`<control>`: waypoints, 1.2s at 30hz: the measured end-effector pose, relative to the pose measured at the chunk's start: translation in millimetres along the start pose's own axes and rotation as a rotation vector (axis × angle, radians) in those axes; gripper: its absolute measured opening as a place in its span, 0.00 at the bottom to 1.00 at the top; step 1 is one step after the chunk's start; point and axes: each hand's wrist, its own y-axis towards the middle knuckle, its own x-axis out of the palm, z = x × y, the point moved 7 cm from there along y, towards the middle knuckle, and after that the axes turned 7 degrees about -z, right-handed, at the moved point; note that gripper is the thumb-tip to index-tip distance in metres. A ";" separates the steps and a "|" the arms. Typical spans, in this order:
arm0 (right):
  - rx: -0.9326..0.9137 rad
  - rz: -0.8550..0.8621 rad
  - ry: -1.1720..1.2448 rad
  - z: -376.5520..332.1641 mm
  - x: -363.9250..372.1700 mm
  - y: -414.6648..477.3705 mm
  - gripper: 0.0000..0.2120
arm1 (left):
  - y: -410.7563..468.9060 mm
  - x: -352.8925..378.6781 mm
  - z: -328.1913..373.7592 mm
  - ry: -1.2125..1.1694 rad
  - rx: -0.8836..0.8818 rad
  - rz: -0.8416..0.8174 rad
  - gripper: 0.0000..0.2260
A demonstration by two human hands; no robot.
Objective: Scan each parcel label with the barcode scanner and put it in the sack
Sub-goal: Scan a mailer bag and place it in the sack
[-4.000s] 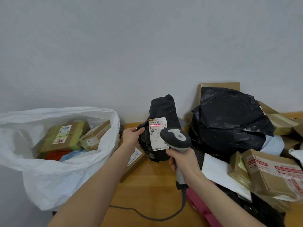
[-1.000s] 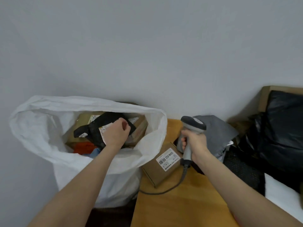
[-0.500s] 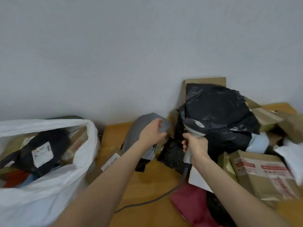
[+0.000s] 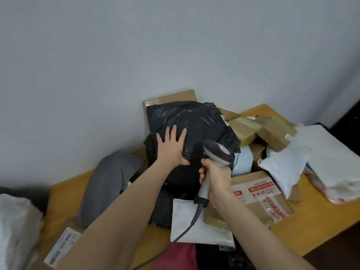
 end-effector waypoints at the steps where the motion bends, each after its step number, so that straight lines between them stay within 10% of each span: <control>1: 0.004 -0.003 0.002 0.0 -1.8 1.2 0.09 | 0.7 2.9 3.5 0.015 -0.003 0.024 0.46; 6: 0.016 -0.046 0.004 0.9 -3.5 -0.2 0.07 | -12.6 -32.3 -8.4 -0.132 -0.022 0.314 0.15; 18: -0.024 -0.255 0.112 -15.8 50.8 -49.1 0.11 | -153.6 -83.2 -135.1 -1.788 -0.159 0.059 0.10; 36: -0.071 -0.279 -0.203 80.6 124.3 -107.7 0.11 | -309.8 -29.3 -266.3 -1.511 -0.542 0.244 0.15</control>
